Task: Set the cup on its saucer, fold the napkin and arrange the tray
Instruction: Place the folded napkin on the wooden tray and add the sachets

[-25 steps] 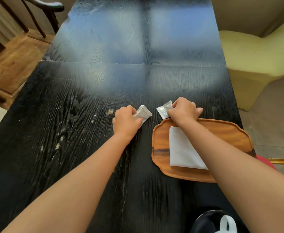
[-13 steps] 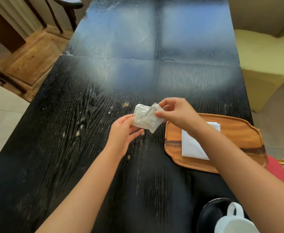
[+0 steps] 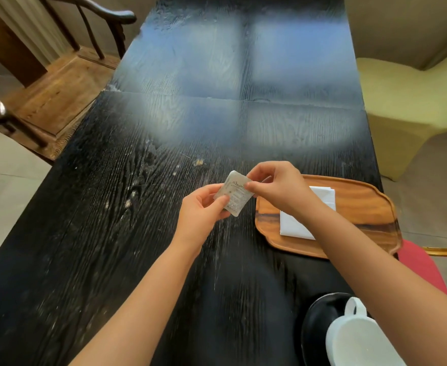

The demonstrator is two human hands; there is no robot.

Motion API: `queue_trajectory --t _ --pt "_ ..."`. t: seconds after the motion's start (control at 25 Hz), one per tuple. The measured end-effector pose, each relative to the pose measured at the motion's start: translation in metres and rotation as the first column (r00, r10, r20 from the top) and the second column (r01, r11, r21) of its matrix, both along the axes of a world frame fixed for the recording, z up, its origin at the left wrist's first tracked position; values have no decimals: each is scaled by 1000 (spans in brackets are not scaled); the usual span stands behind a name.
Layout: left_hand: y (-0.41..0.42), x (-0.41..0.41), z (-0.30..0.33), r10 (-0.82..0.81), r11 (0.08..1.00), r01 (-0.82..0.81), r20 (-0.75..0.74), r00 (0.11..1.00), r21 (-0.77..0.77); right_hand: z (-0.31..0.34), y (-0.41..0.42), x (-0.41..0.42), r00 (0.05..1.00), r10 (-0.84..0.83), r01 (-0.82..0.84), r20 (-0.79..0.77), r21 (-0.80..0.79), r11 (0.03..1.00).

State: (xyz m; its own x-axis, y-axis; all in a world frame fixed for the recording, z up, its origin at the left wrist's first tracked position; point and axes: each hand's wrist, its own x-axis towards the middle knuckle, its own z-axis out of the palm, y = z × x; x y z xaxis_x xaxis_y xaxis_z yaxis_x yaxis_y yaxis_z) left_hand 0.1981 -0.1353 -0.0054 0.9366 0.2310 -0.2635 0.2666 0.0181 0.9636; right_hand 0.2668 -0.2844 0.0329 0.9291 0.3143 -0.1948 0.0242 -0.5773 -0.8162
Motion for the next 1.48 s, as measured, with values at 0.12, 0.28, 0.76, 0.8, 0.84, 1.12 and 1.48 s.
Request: queue_trajectory --t 0.12,0.28,0.76,0.8,0.84,1.12,1.48 --pt "-2 -1 4 39 938 -165 -381 924 -304 -4 -3 -10 916 9 22 402 -73 997" --pt "5 -2 20 -117 691 -276 -480 869 -668 -3 -10 -24 465 378 -103 800 -375 921" --pt "-19 -11 29 -42 997 52 147 988 -63 21 -31 -31 996 -86 77 40 175 982" --pt "-22 -12 31 -53 997 63 162 985 -53 23 -32 -30 998 -67 68 -7 187 980" --pt "-24 -12 33 -61 996 70 172 983 -49 24 -33 -30 998 -66 66 -8 194 979" --pt "-38 -21 35 -91 987 98 56 994 -130 27 -44 -32 984 -176 159 35 282 946" --pt "-101 -15 38 9 980 8 86 996 -199 42 -100 -29 981 -194 190 -11 265 945"
